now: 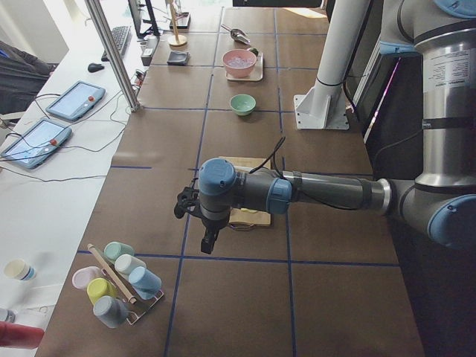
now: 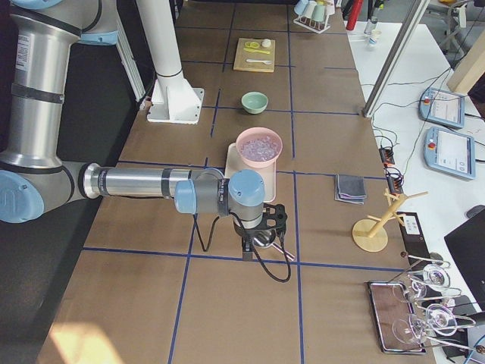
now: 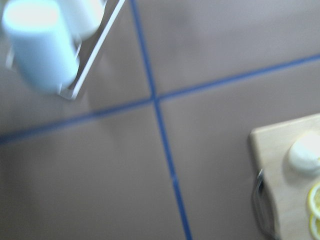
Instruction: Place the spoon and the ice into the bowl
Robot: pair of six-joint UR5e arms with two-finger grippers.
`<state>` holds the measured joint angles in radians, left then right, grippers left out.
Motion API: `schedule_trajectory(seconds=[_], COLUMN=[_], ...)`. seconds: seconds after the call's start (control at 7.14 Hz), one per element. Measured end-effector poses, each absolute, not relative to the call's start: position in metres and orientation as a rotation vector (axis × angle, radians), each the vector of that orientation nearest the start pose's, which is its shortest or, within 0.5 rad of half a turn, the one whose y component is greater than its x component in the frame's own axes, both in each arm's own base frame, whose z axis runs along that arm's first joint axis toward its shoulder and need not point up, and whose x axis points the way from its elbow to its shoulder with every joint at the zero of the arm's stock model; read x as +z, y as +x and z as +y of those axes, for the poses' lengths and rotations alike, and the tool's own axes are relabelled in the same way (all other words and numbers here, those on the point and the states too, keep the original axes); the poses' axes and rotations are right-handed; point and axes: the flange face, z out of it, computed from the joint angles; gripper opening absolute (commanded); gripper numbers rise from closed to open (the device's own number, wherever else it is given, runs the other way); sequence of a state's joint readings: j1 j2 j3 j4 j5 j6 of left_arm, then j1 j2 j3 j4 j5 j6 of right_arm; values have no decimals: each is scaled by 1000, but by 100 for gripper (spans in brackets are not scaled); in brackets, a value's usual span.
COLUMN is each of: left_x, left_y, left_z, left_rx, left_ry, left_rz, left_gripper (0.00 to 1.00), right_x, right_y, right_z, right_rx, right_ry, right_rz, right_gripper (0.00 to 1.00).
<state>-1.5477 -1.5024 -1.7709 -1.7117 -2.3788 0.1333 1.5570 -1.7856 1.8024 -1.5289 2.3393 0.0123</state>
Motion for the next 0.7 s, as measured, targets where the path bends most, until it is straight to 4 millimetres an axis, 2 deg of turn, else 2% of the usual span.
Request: schedule_trajectory(seconds=[0.14, 0.42, 0.7], left_x=[566, 545, 527], left_y=[-36, 36, 97], left_z=[-480, -485, -485], left_rx=[291, 351, 287], left_ry=[322, 300, 240], left_rz=[796, 833, 868], left_gripper=[100, 100, 100], right_x=[636, 636, 636], right_y=[58, 58, 58], right_z=[-406, -406, -406], right_rx=[-24, -25, -26], right_ry=[46, 47, 46], right_rz=[-769, -770, -769], right_gripper=[100, 100, 100])
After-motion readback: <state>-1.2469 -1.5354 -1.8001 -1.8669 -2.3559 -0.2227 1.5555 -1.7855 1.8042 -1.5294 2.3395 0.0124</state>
